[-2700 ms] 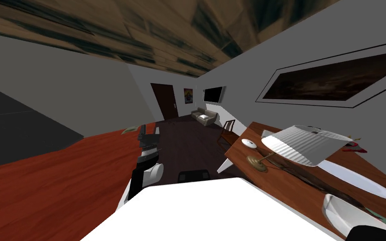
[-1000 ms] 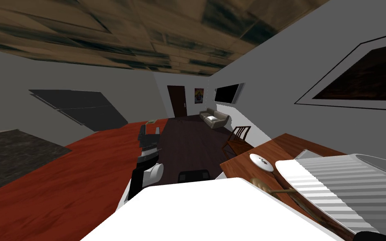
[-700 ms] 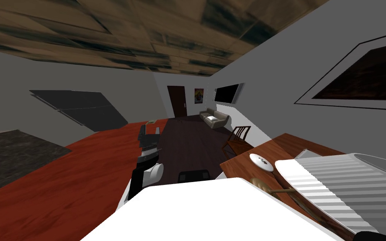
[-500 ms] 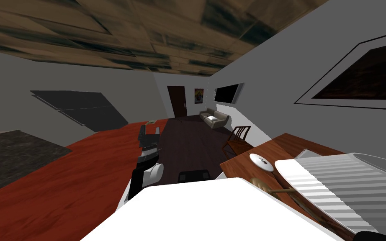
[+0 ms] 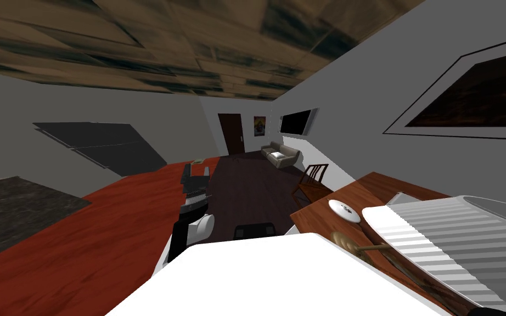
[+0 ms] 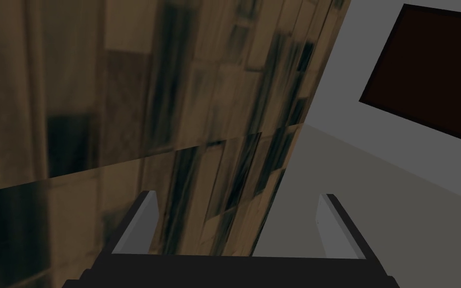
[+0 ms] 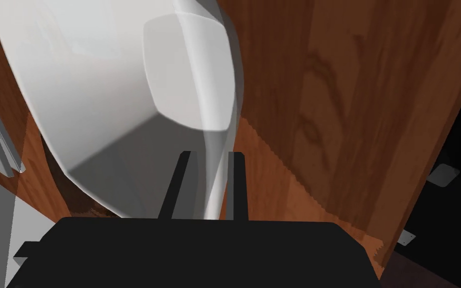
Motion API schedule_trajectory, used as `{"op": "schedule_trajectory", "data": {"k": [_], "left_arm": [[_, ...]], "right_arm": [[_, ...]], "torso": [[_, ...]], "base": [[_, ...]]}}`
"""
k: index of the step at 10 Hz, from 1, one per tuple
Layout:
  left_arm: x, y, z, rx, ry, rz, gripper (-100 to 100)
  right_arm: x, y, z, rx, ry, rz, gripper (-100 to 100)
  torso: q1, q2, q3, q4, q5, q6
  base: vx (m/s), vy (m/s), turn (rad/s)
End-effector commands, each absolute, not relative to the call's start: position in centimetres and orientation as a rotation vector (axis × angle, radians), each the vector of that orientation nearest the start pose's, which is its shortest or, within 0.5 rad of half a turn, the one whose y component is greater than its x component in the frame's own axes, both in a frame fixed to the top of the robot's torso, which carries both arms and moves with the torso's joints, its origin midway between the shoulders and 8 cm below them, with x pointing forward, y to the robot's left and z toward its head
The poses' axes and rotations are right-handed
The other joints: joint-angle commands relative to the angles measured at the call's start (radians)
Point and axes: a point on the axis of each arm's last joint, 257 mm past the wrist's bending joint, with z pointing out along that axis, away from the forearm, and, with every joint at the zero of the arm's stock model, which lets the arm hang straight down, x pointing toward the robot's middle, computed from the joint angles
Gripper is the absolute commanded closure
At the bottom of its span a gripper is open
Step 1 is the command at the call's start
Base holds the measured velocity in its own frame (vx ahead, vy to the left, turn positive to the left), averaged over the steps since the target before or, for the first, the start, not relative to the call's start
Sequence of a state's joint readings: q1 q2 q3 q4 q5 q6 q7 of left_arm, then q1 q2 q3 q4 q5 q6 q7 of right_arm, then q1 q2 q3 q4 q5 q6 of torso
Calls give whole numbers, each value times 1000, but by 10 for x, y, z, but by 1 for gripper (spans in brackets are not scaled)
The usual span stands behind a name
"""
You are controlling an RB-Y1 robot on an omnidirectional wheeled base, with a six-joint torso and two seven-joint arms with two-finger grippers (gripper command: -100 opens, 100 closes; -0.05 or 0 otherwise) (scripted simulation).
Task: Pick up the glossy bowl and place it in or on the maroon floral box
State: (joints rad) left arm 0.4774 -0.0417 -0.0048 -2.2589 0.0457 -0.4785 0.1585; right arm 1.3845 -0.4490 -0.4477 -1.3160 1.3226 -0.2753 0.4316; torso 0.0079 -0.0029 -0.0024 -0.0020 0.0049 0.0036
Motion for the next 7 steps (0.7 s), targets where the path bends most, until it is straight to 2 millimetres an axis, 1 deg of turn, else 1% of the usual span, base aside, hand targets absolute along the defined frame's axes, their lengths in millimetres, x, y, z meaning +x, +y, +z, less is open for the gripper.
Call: {"op": "schedule_trajectory", "data": {"k": [1, 4, 7], "left_arm": [[352, 286, 18, -792, 511, -1485, 0], [352, 286, 18, -792, 511, -1485, 0], [352, 286, 18, -792, 511, -1485, 0]], "right_arm": [[-298, -603, -370, -289, 3038, -848, 100], [-292, -612, -347, -224, 3007, -873, 100], [-285, -620, -323, -171, 2976, -888, 100]], "torso": [[0, 0, 0, 0, 0, 0], [0, -1, -1, -1, 1, 0], [5, -1, -1, -1, 3, 1]], "base": [[15, 76, -22], [21, 73, -56], [20, 111, -62]]}}
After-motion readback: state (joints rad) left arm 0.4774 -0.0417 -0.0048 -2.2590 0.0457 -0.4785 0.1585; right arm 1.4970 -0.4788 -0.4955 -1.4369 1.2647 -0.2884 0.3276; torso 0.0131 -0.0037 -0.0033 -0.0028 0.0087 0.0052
